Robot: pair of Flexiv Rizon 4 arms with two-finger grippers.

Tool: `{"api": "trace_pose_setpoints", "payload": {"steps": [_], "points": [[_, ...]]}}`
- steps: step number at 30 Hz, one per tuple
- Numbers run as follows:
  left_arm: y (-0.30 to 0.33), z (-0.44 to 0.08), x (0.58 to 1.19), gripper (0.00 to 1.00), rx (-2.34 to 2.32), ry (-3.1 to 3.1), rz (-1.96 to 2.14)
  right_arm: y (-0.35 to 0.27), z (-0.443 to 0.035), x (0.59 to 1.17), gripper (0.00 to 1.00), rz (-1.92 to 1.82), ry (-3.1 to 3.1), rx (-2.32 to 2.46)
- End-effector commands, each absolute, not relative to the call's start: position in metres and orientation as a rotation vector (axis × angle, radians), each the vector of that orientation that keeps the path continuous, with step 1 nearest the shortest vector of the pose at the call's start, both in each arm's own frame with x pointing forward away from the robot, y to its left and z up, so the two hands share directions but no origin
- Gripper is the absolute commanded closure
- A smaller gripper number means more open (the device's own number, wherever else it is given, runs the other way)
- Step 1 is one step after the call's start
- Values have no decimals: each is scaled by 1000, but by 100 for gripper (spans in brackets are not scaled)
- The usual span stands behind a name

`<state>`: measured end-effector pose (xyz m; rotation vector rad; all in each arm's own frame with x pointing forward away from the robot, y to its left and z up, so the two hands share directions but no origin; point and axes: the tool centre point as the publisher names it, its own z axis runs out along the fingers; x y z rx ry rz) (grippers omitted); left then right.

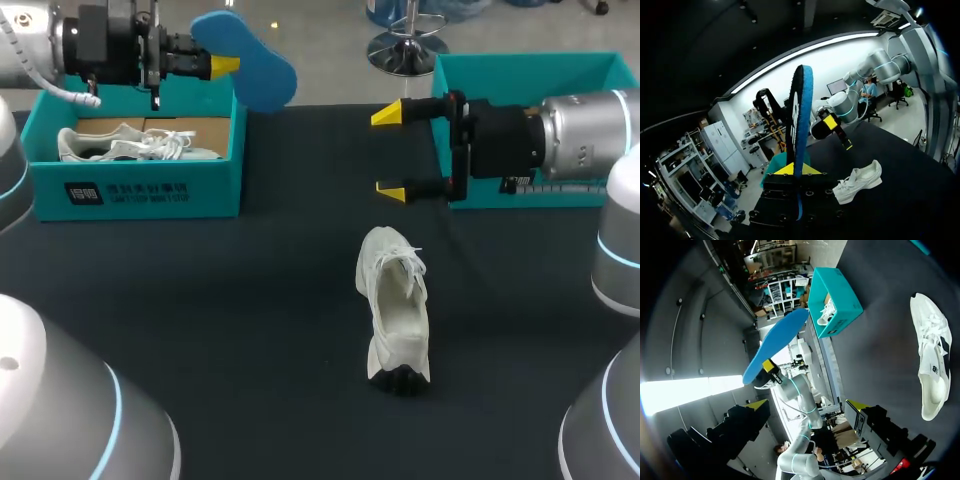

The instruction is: Take the shoe out of the shoebox, open the shoe tongue, remove and reinsert the insole, then place the shoe into the shoebox

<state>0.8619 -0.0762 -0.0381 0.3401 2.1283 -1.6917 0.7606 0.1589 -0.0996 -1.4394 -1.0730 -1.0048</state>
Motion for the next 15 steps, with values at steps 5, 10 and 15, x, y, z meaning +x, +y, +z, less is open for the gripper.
{"api": "trace_pose_setpoints", "payload": {"steps": [5,10,15], "points": [[-77,-40,858,100,281,2080,-1677,161,-100,762,0,-1004,-1073,-1441],[-77,-40,858,100,281,2080,-1677,161,-100,762,0,-1004,-1073,-1441],[-77,-40,846,100,428,1954,-1673,161,-100,762,0,-1004,-1073,-1441]]}}
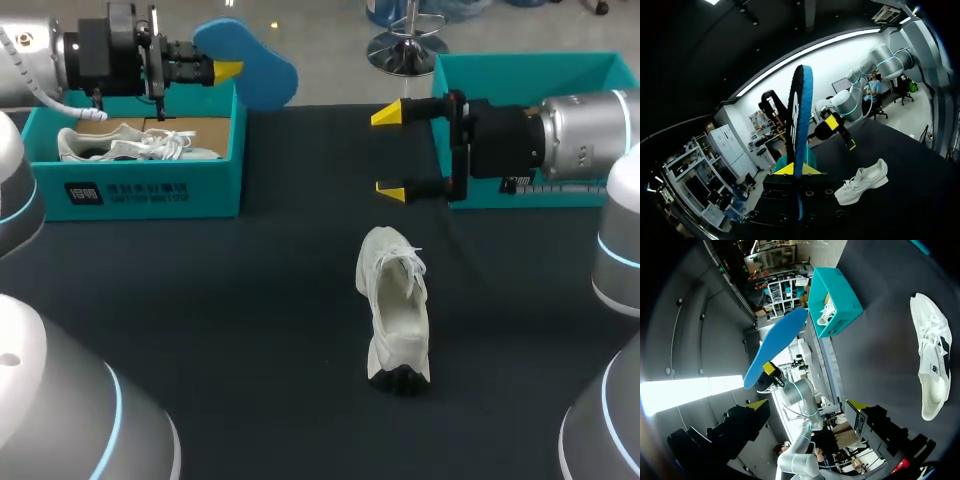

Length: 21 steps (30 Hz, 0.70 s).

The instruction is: Take the shoe out of the shoebox, open the shoe tongue, remove and reinsert the insole, then place the shoe into the shoebox

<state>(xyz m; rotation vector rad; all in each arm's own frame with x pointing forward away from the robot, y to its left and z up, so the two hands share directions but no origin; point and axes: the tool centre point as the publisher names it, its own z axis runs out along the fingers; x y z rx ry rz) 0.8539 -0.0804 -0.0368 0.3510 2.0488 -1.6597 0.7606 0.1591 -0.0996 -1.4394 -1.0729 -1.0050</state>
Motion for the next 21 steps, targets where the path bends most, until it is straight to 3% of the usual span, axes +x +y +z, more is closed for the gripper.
{"api": "trace_pose_setpoints", "payload": {"steps": [1,21], "points": [[-76,-40,843,100,461,1930,-1661,161,-100,762,0,-1004,-1073,-1441],[-63,-43,806,100,1004,1580,-1349,161,-100,762,0,-1004,-1073,-1441]]}}
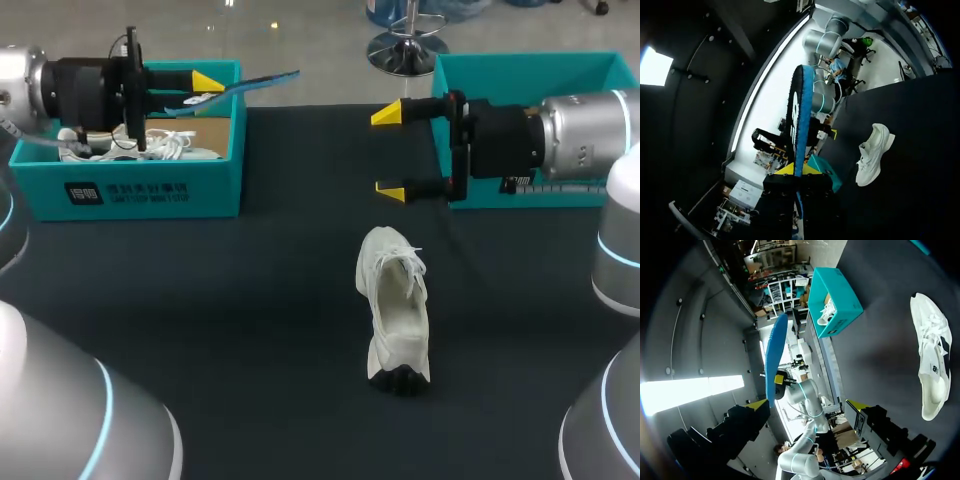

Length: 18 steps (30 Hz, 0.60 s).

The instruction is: Take the shoe out of the shoebox, open the shoe tongue, remove and reinsert the insole, then place the shoe into the shoebox

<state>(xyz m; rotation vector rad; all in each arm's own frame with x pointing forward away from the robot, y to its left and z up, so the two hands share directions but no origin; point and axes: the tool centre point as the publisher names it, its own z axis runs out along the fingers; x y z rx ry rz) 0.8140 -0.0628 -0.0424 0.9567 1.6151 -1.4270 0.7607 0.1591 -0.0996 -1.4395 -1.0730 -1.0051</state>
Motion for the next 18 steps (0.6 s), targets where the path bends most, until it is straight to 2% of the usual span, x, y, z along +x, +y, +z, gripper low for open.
{"api": "trace_pose_setpoints", "payload": {"steps": [1,18], "points": [[-64,-44,803,100,1006,1565,-1354,161,-100,762,0,-1004,-1073,-1441],[-121,-68,757,100,1118,1561,-1169,161,-100,762,0,-1004,-1073,-1441]]}}
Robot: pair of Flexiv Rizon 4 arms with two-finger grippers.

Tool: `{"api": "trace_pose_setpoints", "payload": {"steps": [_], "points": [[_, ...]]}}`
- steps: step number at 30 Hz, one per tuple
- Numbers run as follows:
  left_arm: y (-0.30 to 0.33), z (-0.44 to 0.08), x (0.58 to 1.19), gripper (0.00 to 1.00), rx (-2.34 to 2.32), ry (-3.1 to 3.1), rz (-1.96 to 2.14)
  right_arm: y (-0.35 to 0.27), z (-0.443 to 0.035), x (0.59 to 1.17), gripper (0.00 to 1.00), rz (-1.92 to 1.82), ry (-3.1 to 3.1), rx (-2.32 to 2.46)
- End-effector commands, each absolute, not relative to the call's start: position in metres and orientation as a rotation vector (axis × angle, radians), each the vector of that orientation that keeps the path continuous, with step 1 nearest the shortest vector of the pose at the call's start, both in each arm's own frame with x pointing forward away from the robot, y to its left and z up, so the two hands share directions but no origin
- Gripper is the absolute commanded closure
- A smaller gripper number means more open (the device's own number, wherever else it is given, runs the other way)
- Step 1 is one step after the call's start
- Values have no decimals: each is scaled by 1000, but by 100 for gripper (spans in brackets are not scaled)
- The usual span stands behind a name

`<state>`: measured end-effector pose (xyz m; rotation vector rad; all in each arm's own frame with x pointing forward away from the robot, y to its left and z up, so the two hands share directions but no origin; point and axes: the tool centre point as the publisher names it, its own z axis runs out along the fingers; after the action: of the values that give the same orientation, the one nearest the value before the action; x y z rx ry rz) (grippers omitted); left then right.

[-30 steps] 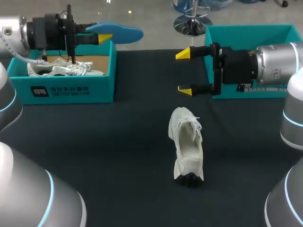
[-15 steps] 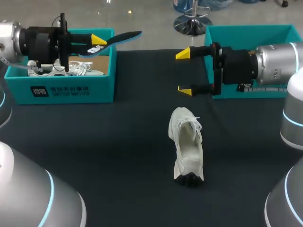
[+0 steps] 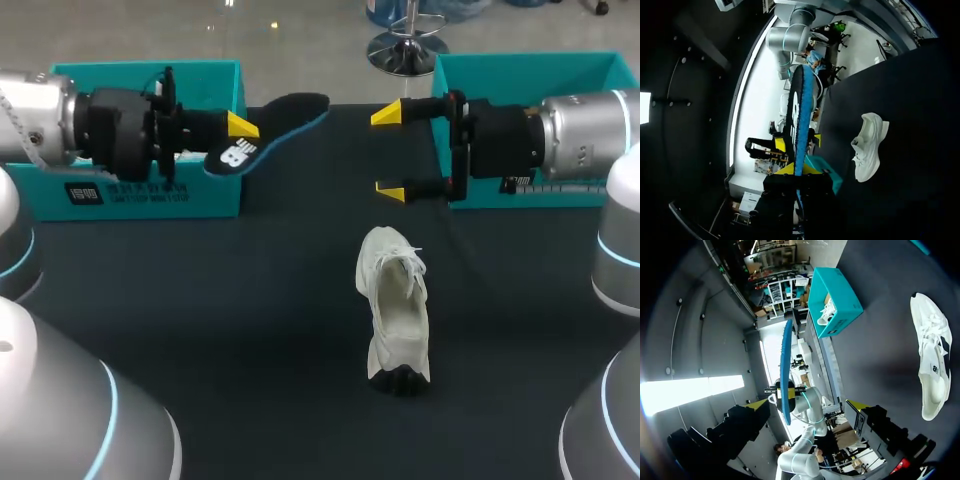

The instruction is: Take the shoe out of the shoebox, open the shoe tongue, remove and reinsert the insole, then place the shoe into the shoebox

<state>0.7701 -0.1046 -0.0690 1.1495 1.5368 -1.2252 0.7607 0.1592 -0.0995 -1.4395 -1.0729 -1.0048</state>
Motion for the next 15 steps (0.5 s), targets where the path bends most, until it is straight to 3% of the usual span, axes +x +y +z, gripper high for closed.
{"api": "trace_pose_setpoints", "payload": {"steps": [1,15], "points": [[-125,-69,754,100,1112,1576,-1158,161,-100,762,0,-1004,-1073,-1441],[-162,-93,732,100,1089,1643,-1091,161,-100,762,0,-1004,-1073,-1441]]}}
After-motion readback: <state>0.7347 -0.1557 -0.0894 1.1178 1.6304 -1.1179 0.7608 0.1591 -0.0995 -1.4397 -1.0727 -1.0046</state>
